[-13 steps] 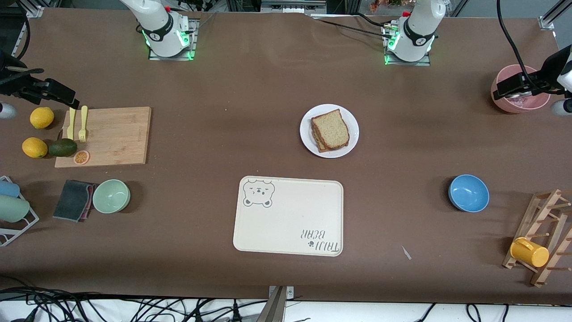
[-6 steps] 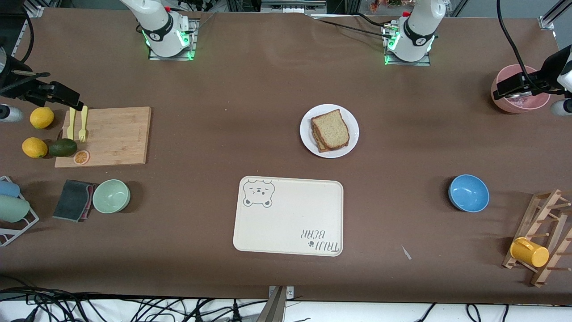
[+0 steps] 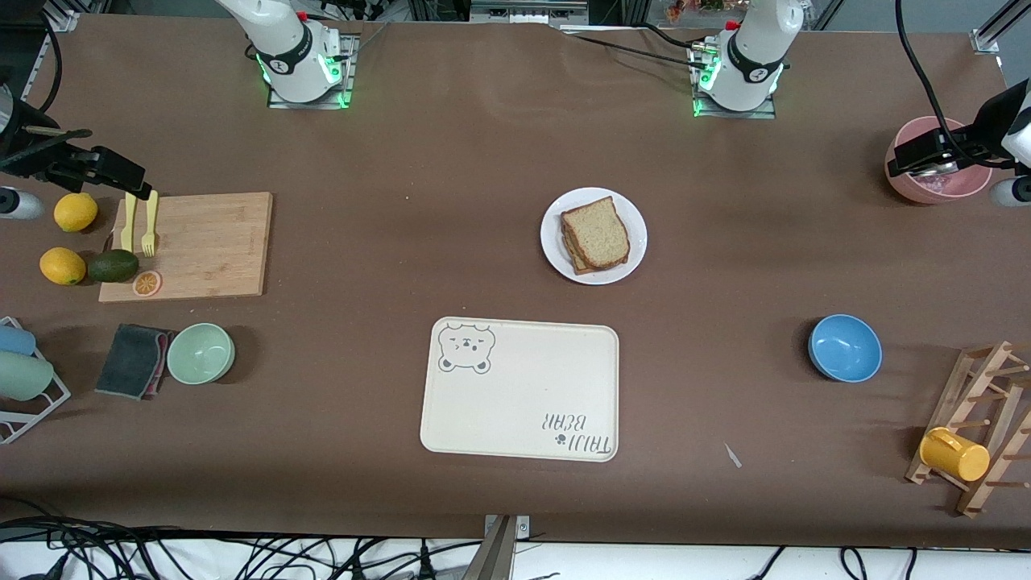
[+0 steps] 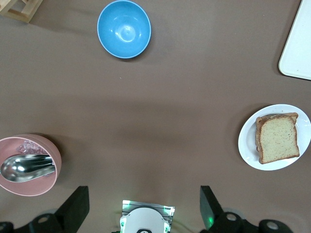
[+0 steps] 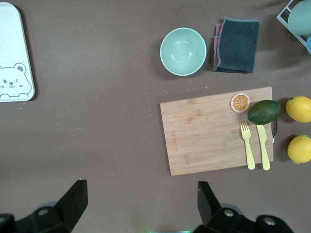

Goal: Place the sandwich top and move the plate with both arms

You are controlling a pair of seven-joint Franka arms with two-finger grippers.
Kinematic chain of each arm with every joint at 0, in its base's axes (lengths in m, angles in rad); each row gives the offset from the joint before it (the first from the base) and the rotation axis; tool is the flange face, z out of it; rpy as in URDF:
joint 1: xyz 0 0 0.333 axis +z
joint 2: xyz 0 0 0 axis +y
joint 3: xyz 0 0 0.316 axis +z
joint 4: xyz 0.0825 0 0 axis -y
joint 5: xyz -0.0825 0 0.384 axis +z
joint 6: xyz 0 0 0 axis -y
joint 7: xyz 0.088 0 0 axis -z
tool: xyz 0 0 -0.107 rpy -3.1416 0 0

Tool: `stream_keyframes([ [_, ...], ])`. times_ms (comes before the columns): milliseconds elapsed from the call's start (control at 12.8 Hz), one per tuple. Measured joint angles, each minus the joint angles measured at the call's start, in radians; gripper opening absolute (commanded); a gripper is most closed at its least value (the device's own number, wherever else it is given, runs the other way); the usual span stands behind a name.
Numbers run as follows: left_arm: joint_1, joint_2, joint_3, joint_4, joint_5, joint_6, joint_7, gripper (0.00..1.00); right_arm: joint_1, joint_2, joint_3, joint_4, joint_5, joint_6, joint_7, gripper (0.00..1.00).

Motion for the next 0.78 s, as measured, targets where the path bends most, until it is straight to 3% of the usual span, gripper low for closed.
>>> stream_keyframes([
  [782, 0.0, 0.0, 0.0, 0.0, 0.0, 0.0, 0.0, 1.0, 0.012, 0.013, 0.0, 0.0, 0.0, 0.017, 0.001, 1.0],
])
